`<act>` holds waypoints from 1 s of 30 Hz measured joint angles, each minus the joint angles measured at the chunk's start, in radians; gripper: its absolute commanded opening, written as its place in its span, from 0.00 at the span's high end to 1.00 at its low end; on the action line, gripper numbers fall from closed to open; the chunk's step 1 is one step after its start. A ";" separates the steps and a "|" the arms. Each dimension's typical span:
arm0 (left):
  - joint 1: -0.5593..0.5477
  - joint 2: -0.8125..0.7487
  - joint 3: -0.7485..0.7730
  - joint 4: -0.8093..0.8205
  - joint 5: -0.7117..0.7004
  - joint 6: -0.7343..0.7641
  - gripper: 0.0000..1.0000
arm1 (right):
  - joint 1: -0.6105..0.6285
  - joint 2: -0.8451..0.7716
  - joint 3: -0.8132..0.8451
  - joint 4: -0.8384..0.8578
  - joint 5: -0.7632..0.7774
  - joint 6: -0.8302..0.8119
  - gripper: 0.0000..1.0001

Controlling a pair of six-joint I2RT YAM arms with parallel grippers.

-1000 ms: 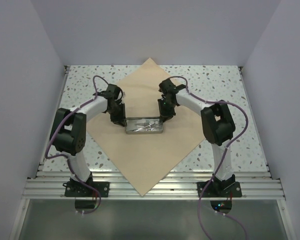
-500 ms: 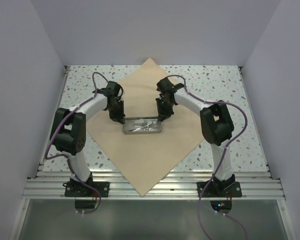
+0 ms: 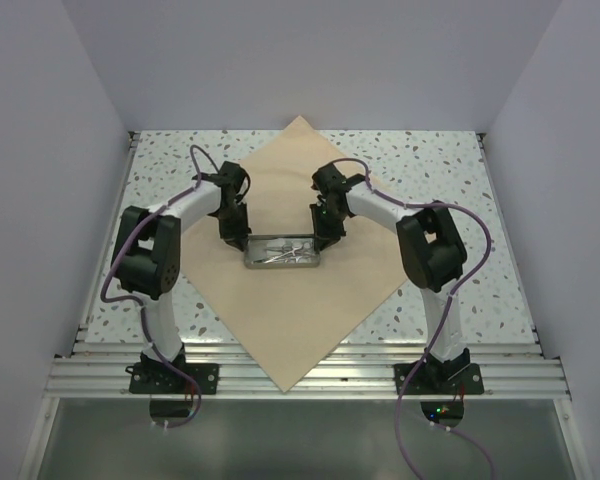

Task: Prepare the surgical pack

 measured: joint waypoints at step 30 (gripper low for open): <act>0.000 0.091 0.133 -0.067 -0.064 -0.004 0.87 | 0.001 0.000 -0.004 0.023 -0.025 0.058 0.79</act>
